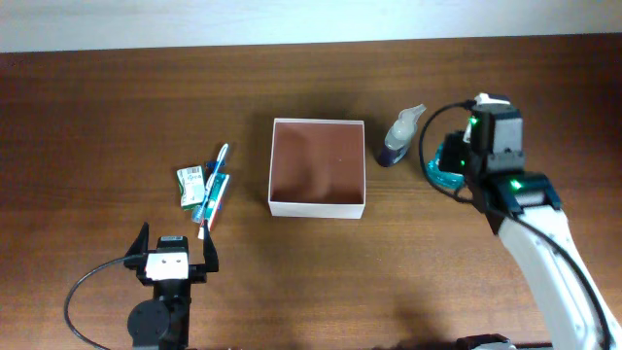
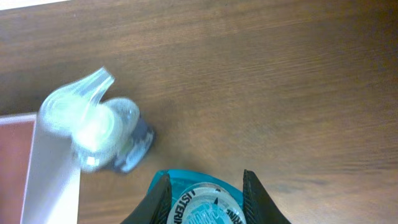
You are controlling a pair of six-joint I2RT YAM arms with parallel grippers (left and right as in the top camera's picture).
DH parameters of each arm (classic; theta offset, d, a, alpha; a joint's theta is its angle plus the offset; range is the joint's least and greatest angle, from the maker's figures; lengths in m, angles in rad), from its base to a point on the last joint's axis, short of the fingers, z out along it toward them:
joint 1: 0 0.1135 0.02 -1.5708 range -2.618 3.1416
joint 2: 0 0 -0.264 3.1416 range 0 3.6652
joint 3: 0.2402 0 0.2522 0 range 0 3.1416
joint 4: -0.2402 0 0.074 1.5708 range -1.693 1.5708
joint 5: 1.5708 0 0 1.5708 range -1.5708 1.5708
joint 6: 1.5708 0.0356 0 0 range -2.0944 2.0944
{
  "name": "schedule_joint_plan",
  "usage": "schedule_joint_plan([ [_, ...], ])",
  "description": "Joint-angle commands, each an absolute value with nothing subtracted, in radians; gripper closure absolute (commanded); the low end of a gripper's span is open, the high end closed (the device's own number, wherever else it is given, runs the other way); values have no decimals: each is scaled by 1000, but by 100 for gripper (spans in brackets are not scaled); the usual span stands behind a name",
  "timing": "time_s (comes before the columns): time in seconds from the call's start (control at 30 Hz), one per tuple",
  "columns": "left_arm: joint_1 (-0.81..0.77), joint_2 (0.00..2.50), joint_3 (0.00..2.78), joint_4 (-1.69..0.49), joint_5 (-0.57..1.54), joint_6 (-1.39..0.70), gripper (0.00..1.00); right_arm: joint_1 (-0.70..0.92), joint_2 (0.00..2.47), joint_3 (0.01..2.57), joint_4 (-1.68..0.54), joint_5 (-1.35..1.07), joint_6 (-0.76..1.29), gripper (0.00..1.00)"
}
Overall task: Pack container
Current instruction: 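Lower the right gripper and grasp the Listerine bottle by its cap, then lift the Listerine bottle and carry it over the box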
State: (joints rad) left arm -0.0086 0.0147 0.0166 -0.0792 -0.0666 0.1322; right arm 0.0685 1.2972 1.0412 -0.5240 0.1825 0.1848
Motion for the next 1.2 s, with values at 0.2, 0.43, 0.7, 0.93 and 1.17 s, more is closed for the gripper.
schedule_joint_plan([
  [0.2,-4,5,9,-76,-56,148,1,80,1071,1052,-672,-28,135,78],
  [0.43,-4,5,9,-76,-56,148,1,117,1000,1095,-731,-188,139,80],
  [0.7,-4,5,9,-76,-56,148,1,345,1057,1274,-790,-28,197,81],
  [0.93,-4,5,9,-76,-56,148,1,499,1212,1416,-790,49,242,82],
  [1.17,-4,5,9,-76,-56,148,1,624,1394,1545,-785,246,305,83],
])
